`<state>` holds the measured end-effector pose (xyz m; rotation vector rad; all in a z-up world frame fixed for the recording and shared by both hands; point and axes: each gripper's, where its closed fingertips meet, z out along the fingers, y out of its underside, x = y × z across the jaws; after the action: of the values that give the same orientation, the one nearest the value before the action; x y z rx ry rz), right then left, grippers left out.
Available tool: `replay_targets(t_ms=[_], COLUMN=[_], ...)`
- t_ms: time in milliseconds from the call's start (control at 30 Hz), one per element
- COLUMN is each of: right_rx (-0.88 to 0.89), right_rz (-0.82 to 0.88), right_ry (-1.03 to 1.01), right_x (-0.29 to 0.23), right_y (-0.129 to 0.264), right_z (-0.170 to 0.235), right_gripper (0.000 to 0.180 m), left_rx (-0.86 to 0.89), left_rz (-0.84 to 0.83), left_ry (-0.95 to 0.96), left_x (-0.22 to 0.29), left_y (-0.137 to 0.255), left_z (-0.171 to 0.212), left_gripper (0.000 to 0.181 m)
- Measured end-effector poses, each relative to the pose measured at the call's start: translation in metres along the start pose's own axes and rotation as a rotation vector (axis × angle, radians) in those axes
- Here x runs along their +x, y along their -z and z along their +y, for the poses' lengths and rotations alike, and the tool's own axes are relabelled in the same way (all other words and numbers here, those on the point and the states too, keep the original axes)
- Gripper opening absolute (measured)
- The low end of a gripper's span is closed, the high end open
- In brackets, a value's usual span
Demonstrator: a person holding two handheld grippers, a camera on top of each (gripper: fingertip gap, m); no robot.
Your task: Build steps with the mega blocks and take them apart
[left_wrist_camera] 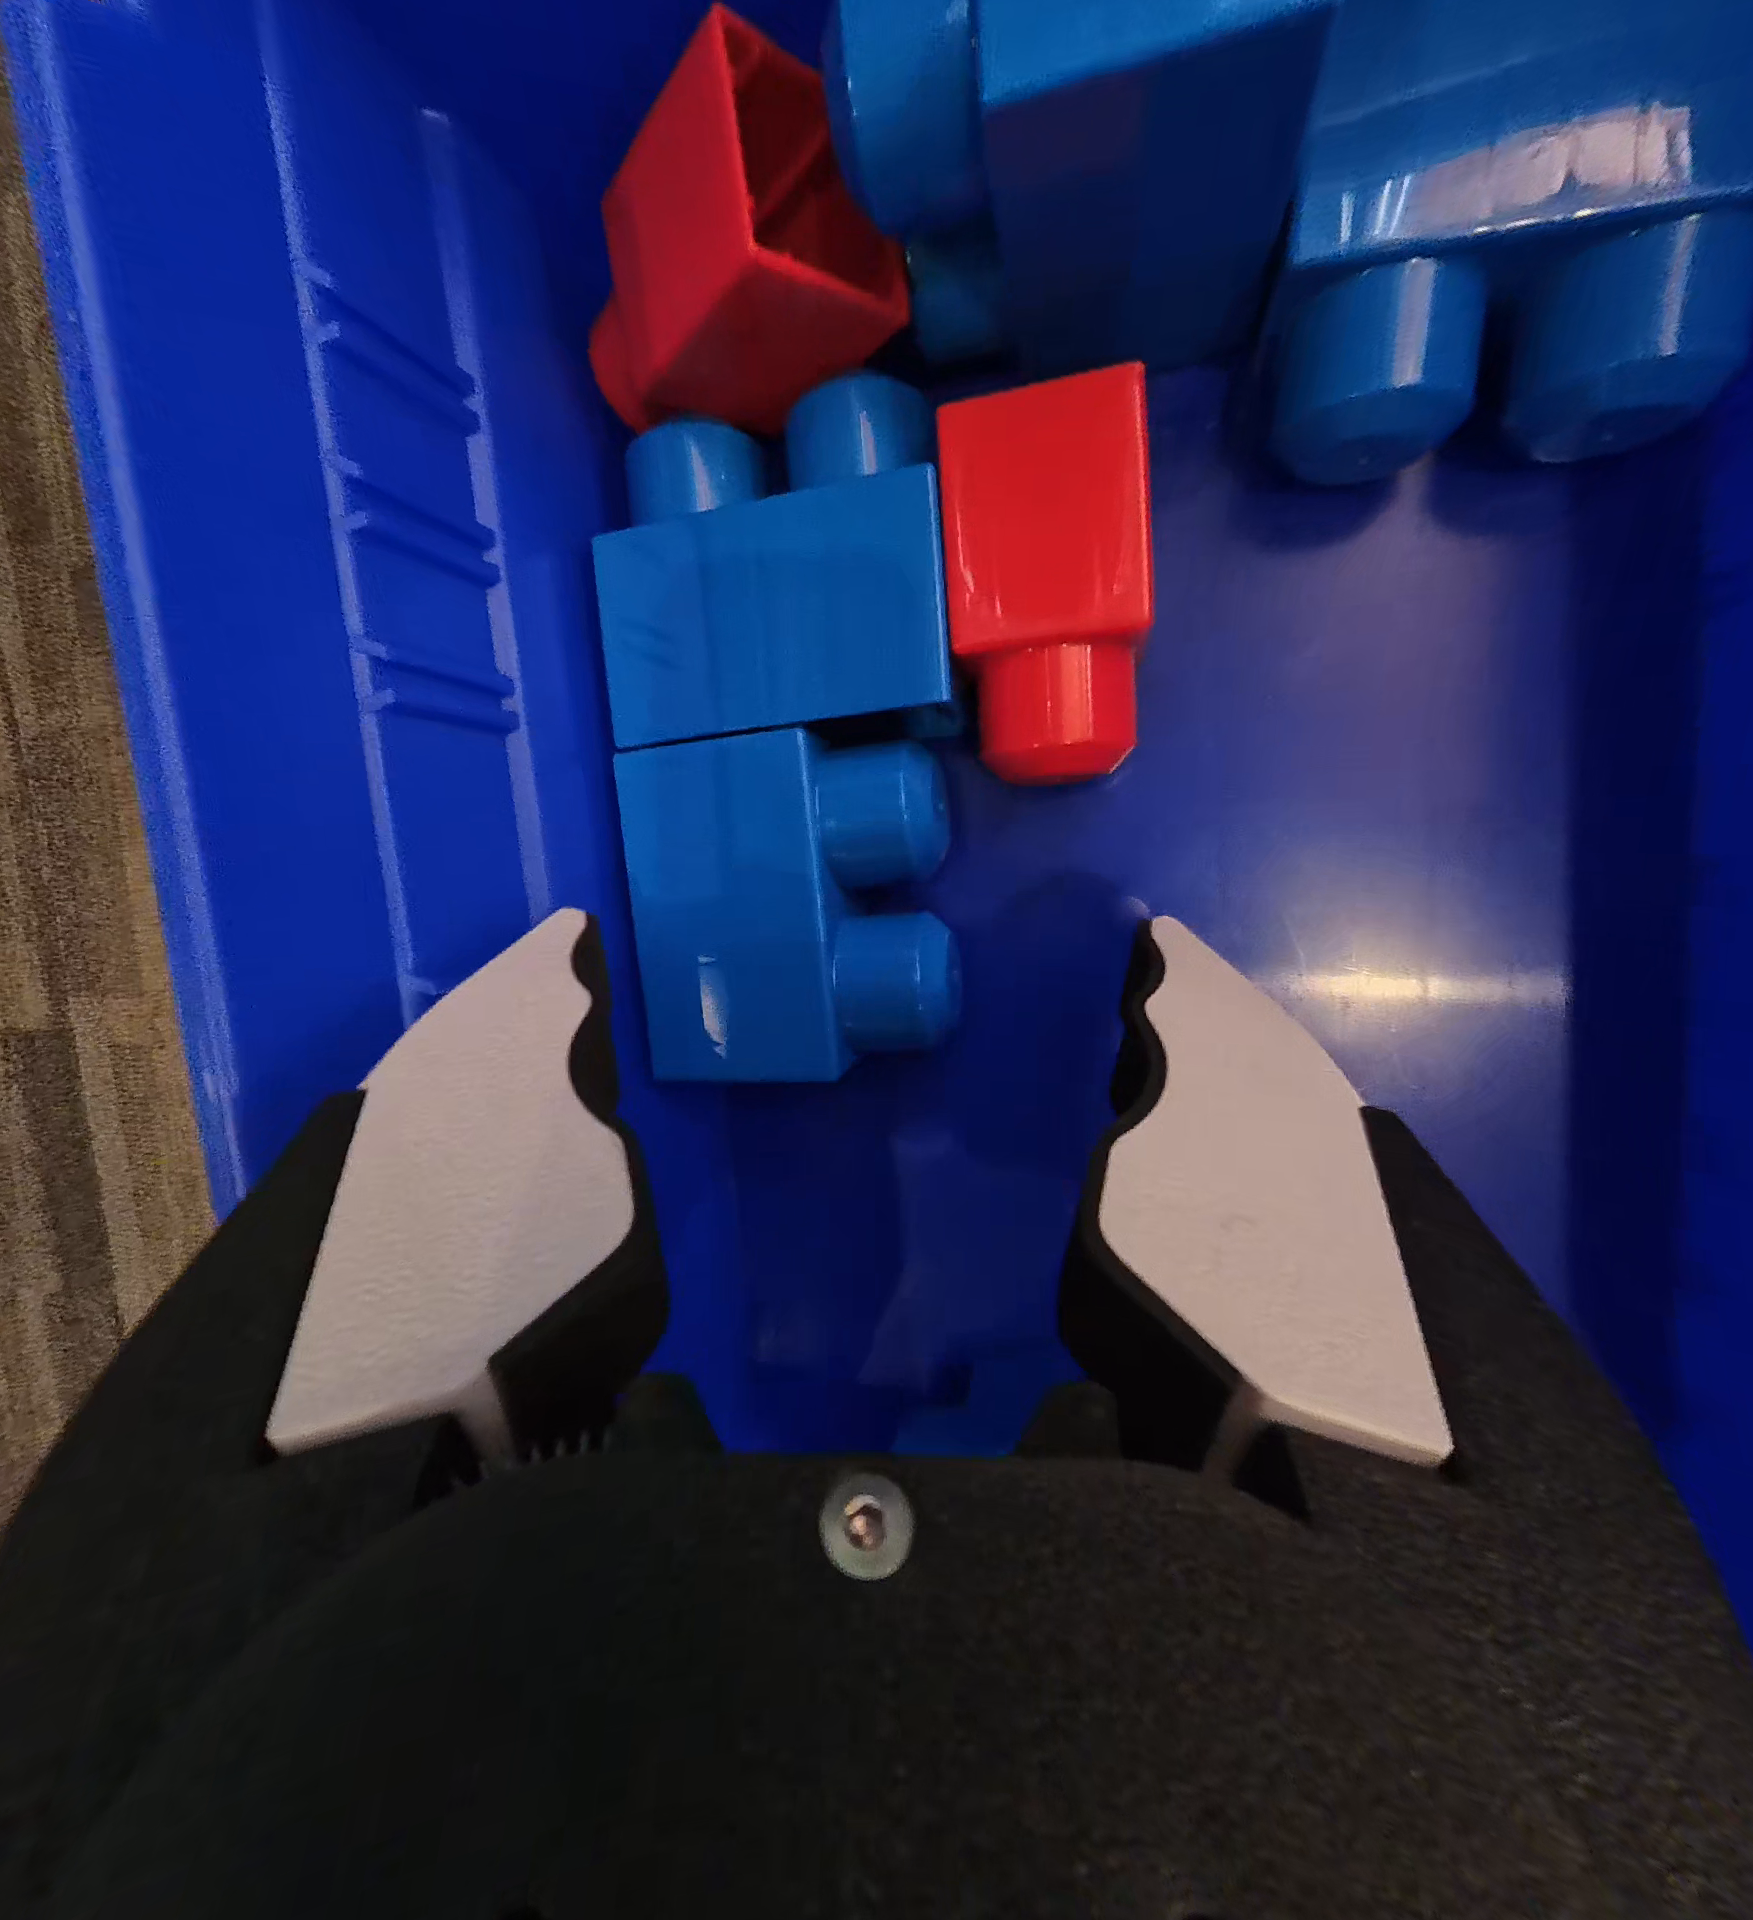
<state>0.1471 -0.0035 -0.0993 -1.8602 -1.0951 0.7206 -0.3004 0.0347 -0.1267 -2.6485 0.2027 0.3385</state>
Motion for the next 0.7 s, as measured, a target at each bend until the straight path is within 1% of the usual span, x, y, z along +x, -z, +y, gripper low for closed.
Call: replay_targets(t_ms=[133,267,467,700], right_rx=[-0.012,-0.026,-0.018,-0.02], right_rz=[-0.016,-0.026,-0.034,-0.041], right_ry=[0.012,0.02,0.004,-0.014], right_x=[-0.006,-0.01,-0.01,-0.009], right_y=[-0.002,-0.003,-0.001,-0.002], right_z=[0.0,0.001,-0.001,0.0], right_gripper=[0.06,0.06,0.06,0.06], left_rx=[-0.001,-0.039,-0.047,-0.046], left_rz=[-0.016,0.02,0.046,0.145], left_ry=[-0.024,-0.012,-0.011,-0.006], left_x=[0.001,0.008,0.014,0.032], left_y=[-0.004,-0.01,-0.009,0.002], left_z=[-0.001,0.004,0.006,0.004], left_gripper=[0.098,0.106,0.112,0.109])
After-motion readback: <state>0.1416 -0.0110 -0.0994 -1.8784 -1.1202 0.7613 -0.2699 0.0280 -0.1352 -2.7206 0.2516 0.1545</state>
